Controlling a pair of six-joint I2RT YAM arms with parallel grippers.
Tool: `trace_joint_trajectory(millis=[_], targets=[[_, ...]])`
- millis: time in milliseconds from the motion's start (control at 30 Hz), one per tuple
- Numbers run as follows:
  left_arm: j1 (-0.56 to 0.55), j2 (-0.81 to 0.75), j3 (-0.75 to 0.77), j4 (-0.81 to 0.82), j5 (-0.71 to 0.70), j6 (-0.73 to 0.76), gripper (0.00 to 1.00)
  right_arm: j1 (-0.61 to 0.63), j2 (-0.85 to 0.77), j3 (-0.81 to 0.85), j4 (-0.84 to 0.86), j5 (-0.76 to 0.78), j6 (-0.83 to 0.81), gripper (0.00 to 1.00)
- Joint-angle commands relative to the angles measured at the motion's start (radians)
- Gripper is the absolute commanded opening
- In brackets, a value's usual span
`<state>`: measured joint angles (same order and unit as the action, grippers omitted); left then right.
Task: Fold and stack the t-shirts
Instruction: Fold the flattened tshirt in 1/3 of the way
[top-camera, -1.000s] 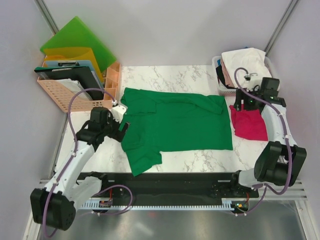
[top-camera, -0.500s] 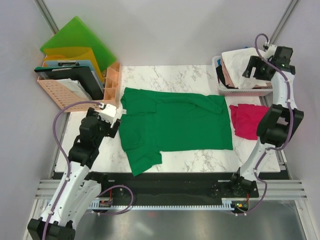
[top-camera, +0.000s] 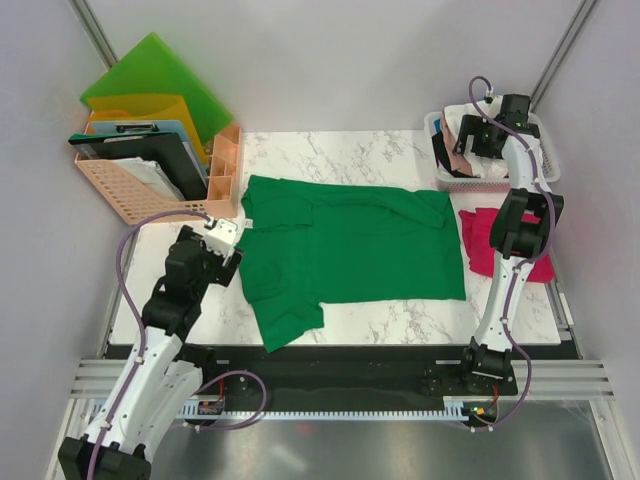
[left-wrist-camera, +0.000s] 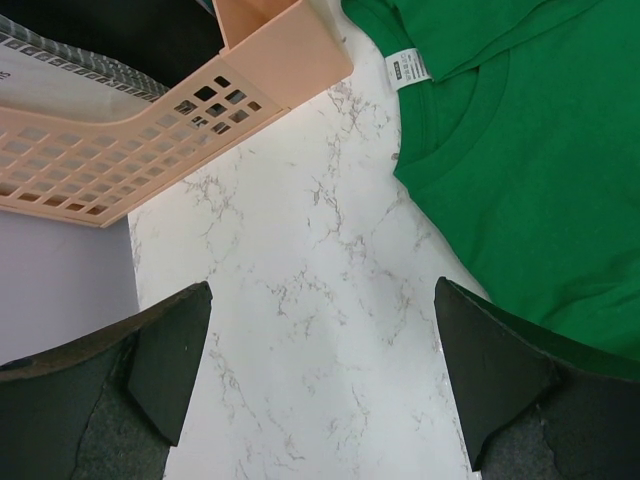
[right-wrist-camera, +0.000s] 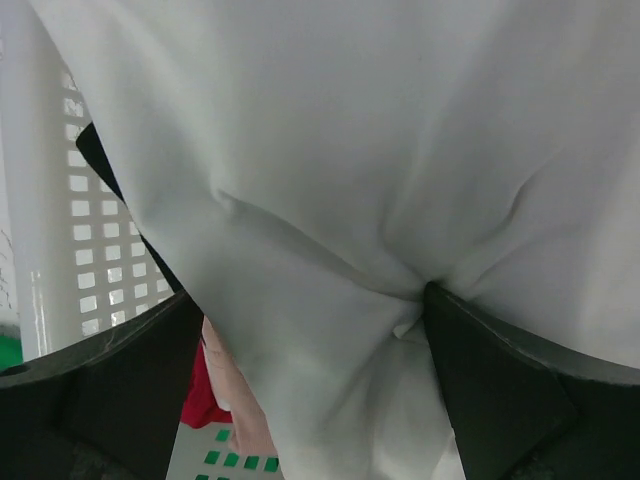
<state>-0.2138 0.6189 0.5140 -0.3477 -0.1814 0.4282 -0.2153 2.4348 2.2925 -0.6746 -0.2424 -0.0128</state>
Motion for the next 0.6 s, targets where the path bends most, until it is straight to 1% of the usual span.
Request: trace_joint_trajectory(millis=[0,33,100,200,233,367,433,533,567], targets=[[0.002,-0.034,-0.006,-0.011,-0.007,0.038,1.0,-0.012,0.053,-0.074,-0.067,0.003,0.033,0.98],[0.002,-0.039,-0.005,-0.016,0.0,0.037,1.0,-0.01,0.041,-0.123,-0.051,0.005,0.03,0.98],[0.002,-0.045,-0.003,-0.026,0.002,0.035,1.0,-0.01,0.03,-0.152,-0.02,0.011,0.022,0.98],[0.002,-0.045,-0.008,-0.034,0.01,0.034,1.0,-0.01,0.033,-0.154,-0.019,0.0,0.022,0.98],[0.002,-0.045,-0.009,-0.036,0.01,0.034,1.0,-0.009,0.036,-0.151,-0.02,-0.006,-0.005,0.98],[0.002,-0.061,-0.025,-0.043,0.01,0.034,1.0,0.008,0.05,-0.124,-0.028,0.015,-0.029,0.98],[0.002,-0.068,-0.026,-0.05,0.011,0.037,1.0,0.022,0.079,-0.075,-0.054,0.051,-0.044,0.98],[0.002,-0.061,-0.029,-0.062,0.008,0.04,1.0,0.037,0.131,-0.006,-0.109,0.045,-0.062,0.98],[0.002,-0.056,-0.029,-0.063,0.01,0.04,1.0,0.045,0.135,-0.007,-0.118,0.045,-0.068,0.98]])
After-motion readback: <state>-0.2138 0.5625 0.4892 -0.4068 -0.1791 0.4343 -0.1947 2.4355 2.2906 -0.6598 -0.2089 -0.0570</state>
